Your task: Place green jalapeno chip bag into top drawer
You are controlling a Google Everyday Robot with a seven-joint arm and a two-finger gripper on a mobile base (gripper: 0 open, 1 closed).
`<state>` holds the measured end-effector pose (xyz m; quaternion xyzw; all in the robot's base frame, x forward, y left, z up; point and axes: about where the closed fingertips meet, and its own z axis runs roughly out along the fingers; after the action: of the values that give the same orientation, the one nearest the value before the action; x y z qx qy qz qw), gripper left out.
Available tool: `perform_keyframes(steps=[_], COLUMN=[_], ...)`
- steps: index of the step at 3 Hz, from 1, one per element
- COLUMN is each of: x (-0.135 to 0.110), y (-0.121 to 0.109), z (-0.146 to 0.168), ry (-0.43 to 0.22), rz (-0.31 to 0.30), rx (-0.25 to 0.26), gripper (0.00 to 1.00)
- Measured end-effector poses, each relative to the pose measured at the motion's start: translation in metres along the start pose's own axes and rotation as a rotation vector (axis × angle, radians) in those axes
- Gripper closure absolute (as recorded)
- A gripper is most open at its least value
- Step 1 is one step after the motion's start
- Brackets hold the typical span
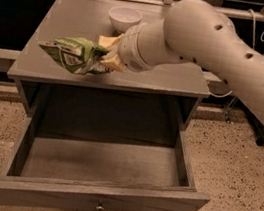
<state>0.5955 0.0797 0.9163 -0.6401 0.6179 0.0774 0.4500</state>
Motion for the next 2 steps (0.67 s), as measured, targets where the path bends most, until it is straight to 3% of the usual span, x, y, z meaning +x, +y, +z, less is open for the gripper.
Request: perform_keyframes(steps=[1,2], x=[0.027,0.126], y=[0.050,0.109], z=[-0.037,-0.050], ry=[-0.008,0.190], rz=[-0.043,-0.142], rx=[-0.140,-0.293], gripper=[1.00,1.00])
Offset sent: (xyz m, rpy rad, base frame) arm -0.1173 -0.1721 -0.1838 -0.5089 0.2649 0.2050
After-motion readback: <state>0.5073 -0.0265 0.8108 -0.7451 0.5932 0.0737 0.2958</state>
